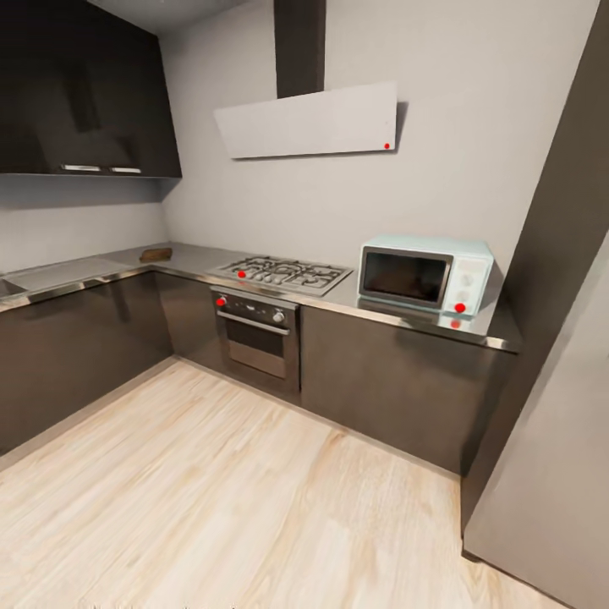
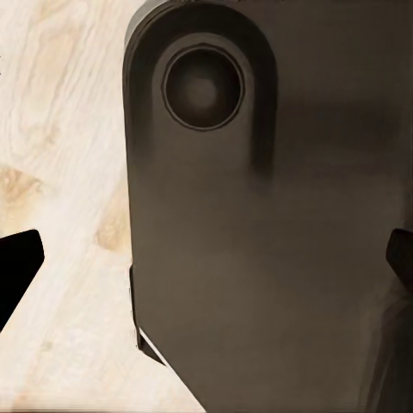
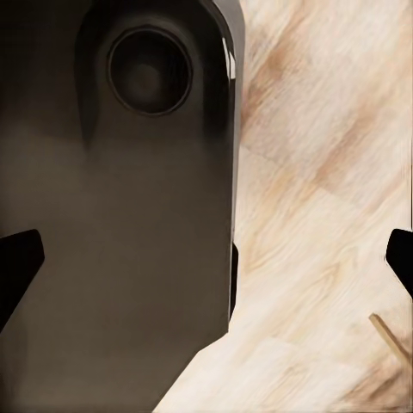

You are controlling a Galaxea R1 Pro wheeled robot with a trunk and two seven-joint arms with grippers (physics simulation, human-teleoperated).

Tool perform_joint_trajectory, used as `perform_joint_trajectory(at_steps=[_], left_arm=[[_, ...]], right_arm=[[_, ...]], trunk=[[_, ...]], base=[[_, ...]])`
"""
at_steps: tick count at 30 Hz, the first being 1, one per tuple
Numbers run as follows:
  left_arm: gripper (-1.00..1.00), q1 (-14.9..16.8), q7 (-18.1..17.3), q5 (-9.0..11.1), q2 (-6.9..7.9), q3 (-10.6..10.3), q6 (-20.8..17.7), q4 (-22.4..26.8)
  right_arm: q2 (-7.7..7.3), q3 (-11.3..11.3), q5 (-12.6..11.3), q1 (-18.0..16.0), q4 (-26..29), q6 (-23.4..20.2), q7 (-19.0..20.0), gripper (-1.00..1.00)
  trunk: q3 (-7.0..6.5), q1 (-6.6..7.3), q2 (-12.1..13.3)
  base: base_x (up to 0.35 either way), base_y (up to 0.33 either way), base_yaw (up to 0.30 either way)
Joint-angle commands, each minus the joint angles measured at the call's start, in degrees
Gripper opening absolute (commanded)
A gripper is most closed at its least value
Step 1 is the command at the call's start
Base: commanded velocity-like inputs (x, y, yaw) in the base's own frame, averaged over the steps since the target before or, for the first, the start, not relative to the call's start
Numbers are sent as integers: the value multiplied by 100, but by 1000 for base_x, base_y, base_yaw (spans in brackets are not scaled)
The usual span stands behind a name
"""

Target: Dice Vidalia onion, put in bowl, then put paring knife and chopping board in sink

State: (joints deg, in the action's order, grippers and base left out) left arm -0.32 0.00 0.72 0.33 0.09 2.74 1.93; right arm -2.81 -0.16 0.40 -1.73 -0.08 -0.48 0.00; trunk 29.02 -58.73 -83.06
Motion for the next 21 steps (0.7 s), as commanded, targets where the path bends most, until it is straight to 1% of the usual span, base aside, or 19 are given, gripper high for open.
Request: perform_joint_trajectory(at_steps=[1,21], left_arm=[[100,-3,0,7,1,0,8,9],[100,1,0,7,9,-8,8,9]], right_arm=[[-1,-1,4,-3,-1,-5,2,100],[-1,-1,4,-3,-1,-5,0,100]], trunk=[[4,0,-2],[4,0,-2]], base=[[0,0,290],[0,0,290]])
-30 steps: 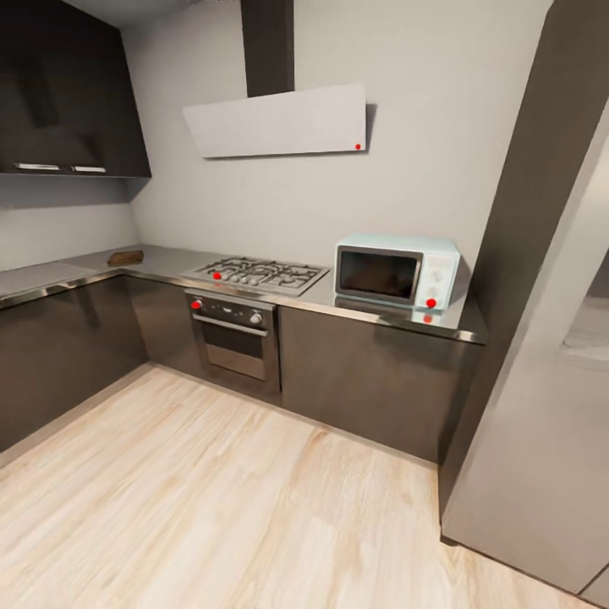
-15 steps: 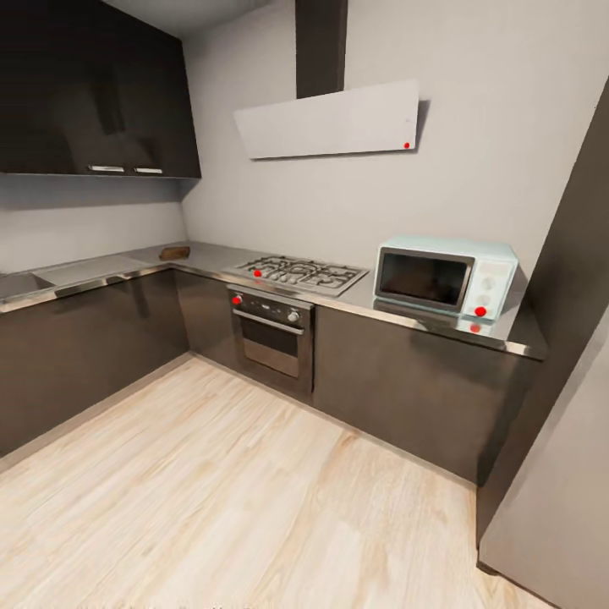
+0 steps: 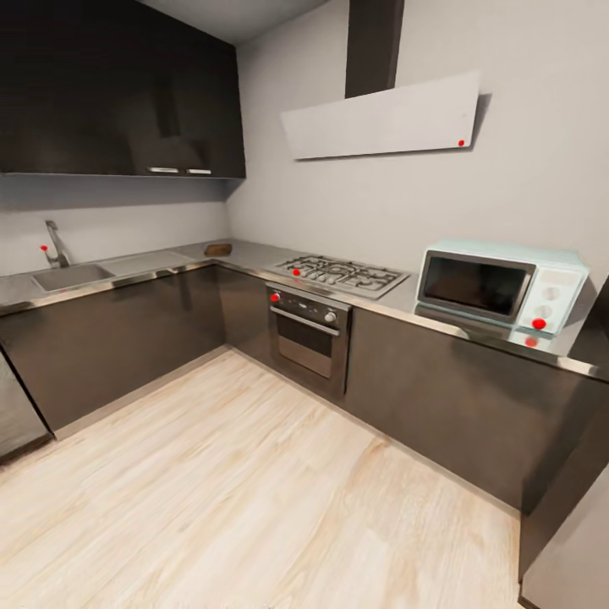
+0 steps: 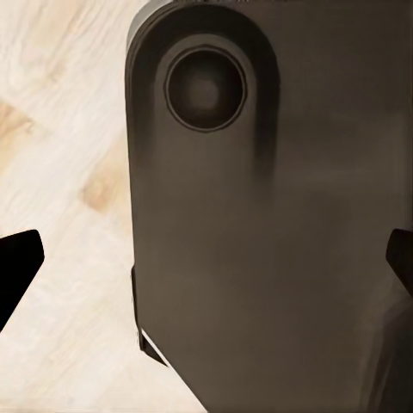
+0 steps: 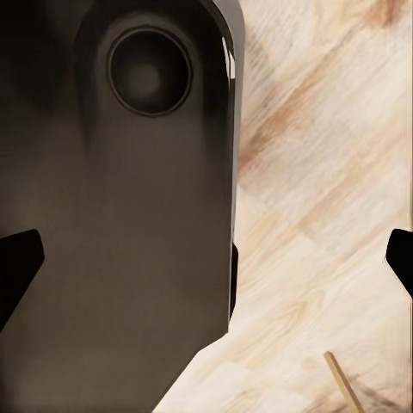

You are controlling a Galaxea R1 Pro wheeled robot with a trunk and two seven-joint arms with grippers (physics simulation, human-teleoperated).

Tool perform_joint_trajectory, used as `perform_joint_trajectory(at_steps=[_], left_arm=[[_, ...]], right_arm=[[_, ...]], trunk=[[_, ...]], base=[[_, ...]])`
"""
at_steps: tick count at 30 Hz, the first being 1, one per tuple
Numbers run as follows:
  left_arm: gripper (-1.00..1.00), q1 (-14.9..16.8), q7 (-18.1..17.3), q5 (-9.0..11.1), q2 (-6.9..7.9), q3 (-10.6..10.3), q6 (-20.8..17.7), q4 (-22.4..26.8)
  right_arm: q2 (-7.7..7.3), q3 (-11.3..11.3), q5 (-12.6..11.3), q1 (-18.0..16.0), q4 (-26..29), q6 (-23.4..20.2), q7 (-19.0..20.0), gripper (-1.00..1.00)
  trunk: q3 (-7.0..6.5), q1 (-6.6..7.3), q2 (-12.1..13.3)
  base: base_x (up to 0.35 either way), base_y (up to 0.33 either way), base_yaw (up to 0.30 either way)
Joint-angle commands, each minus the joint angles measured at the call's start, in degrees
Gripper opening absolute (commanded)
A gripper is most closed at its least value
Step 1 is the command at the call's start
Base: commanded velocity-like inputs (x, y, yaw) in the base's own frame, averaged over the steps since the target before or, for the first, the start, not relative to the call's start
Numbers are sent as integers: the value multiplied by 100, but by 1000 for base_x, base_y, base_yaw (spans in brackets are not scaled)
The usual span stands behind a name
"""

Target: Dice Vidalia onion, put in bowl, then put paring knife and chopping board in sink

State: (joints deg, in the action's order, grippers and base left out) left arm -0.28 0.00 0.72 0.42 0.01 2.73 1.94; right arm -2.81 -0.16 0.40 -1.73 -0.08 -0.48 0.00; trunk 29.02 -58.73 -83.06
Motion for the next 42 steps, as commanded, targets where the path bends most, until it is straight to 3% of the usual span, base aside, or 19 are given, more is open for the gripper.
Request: perform_joint_trajectory(at_steps=[1,42], left_arm=[[100,-4,0,7,1,-1,8,9],[100,-7,9,7,-2,-1,7,9]], right_arm=[[-1,-1,4,-3,-1,-5,0,100],[-1,3,4,-3,0,106,0,100]], trunk=[[4,0,-2],[4,0,-2]], base=[[0,0,290],[0,0,290]])
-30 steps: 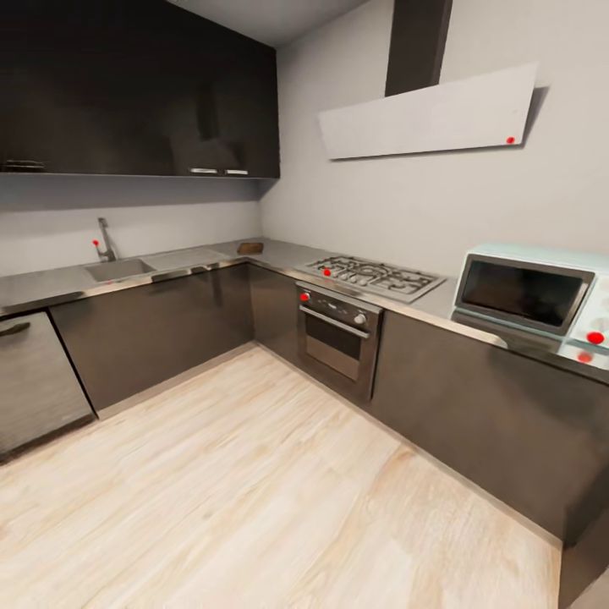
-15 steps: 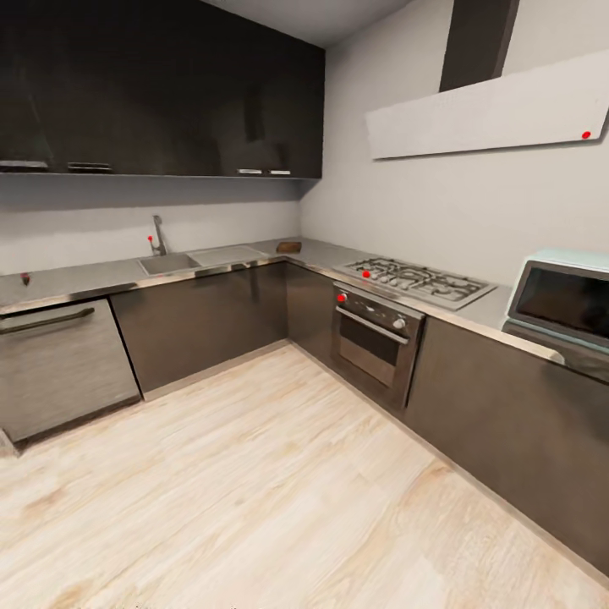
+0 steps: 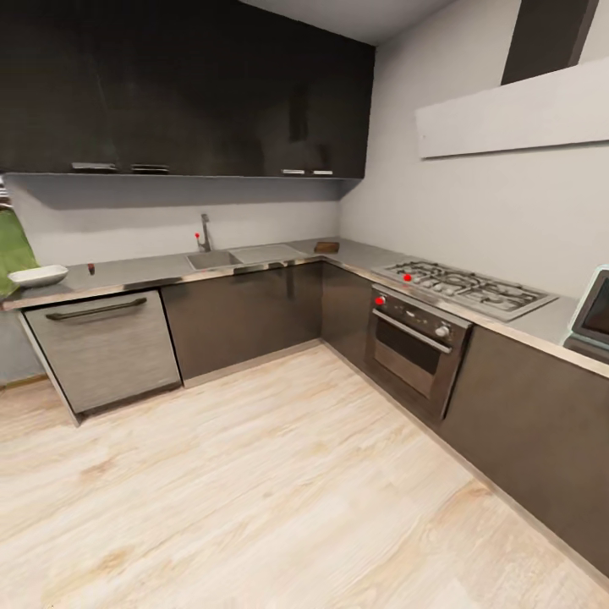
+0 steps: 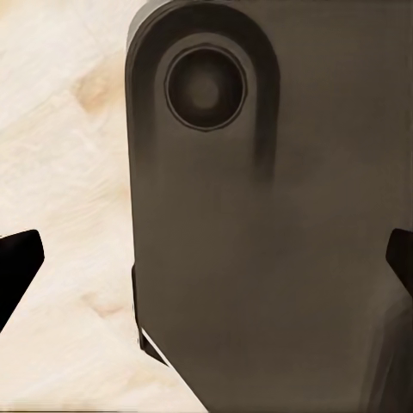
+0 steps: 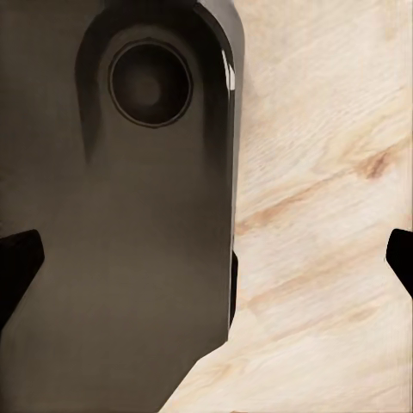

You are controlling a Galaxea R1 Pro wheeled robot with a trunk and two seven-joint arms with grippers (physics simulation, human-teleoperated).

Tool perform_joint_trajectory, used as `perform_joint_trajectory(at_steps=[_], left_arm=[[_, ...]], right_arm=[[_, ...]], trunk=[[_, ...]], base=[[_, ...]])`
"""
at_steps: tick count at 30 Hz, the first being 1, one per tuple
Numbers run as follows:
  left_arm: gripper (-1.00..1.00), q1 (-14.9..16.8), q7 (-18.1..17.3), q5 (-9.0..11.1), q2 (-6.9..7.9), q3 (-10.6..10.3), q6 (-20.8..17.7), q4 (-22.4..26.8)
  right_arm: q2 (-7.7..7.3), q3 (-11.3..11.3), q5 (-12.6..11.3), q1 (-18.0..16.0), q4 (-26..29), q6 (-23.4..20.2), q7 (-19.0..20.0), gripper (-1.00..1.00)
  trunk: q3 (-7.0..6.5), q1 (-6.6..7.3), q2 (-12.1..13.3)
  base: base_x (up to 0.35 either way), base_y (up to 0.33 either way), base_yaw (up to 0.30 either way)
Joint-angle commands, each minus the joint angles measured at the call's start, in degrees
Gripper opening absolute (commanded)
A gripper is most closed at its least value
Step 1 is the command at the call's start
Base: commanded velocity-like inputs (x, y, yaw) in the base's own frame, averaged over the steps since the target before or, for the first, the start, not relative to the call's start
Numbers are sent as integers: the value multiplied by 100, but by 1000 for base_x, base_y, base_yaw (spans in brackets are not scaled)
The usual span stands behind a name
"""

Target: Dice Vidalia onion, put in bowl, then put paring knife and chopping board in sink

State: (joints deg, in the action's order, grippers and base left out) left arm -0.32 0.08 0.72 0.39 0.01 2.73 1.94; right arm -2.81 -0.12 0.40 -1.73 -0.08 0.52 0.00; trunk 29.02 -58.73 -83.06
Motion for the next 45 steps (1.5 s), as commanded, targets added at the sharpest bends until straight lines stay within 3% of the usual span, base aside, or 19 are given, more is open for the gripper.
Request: perform_joint_trajectory(at_steps=[1,12,45], left_arm=[[100,-3,1,7,0,-1,8,9],[100,-3,-3,7,4,-1,7,9],[100,-2,-5,7,5,-1,8,9]], right_arm=[[-1,-1,4,-2,-1,20,0,100],[-1,1,4,-2,-1,38,8,100],[-1,3,4,-2,-1,45,9,100]], trunk=[[4,0,-2],[4,0,-2],[4,0,-2]], base=[[0,0,290],[168,39,249],[339,46,4]])
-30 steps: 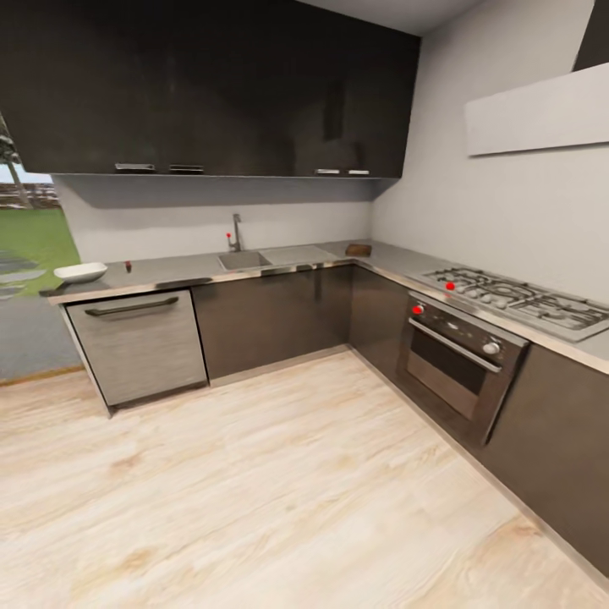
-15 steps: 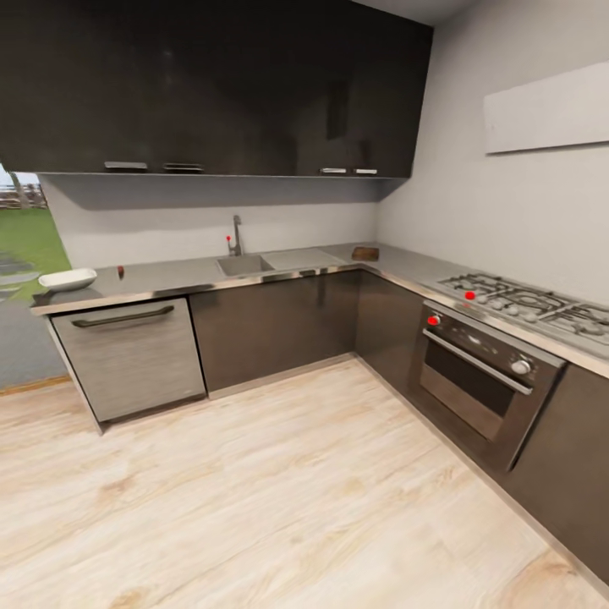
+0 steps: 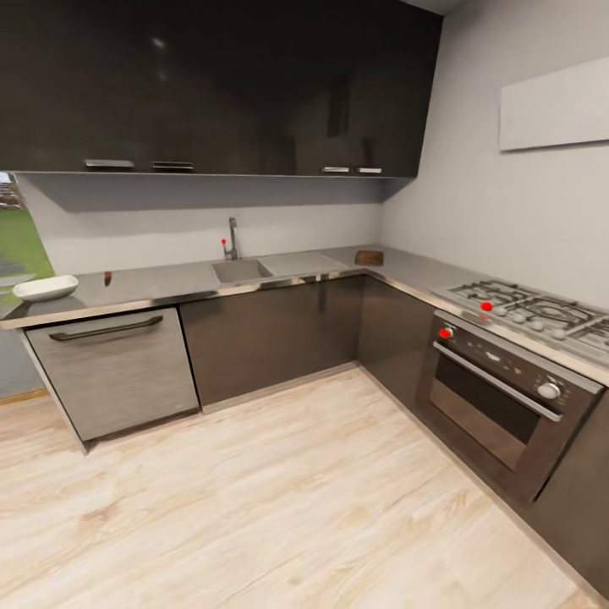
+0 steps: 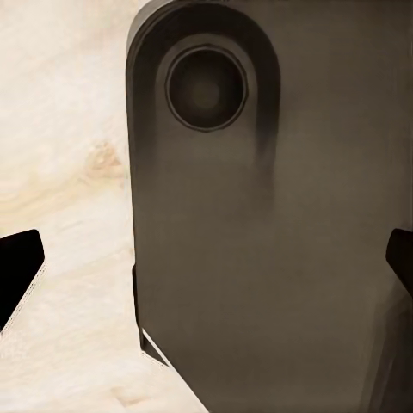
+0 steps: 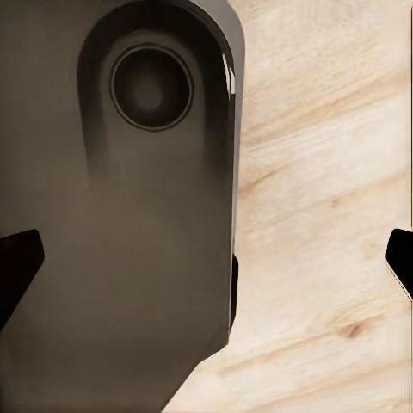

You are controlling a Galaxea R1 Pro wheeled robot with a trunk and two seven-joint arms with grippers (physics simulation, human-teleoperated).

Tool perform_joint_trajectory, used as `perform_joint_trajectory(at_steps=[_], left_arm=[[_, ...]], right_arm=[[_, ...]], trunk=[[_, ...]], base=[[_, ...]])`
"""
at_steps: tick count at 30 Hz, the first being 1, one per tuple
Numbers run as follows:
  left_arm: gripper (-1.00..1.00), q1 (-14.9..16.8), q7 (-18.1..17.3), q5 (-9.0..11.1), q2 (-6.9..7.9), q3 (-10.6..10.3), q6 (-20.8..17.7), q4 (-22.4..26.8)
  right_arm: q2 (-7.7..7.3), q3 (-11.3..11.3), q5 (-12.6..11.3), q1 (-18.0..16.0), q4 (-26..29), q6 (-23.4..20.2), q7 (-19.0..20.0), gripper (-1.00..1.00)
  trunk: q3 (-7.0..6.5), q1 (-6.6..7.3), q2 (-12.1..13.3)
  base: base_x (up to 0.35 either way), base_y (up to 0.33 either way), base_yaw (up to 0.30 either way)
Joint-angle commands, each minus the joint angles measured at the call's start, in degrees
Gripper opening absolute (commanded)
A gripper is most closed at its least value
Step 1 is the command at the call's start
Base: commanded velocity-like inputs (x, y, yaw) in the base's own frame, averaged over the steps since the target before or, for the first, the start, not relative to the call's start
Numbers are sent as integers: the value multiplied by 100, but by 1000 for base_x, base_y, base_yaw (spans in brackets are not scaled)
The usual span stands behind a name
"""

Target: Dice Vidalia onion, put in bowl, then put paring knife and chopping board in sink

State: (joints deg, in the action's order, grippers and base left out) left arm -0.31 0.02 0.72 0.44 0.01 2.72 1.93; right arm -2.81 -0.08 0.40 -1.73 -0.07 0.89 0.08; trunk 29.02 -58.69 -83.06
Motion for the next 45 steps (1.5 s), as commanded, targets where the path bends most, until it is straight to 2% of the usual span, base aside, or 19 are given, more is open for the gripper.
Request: perform_joint_trajectory(at_steps=[1,30,45], left_arm=[[100,-3,1,7,0,-1,8,9],[100,-3,1,7,0,-1,8,9],[100,-2,3,7,0,-1,9,9]], right_arm=[[-1,-1,4,-2,-2,9,1,100],[-1,-1,4,-2,-2,17,1,100],[-1,-1,4,-2,-2,17,1,100]], trunk=[[4,-3,-2],[4,-3,-2],[4,-3,-2]], base=[[340,0,0],[340,73,-38],[340,117,-209]])
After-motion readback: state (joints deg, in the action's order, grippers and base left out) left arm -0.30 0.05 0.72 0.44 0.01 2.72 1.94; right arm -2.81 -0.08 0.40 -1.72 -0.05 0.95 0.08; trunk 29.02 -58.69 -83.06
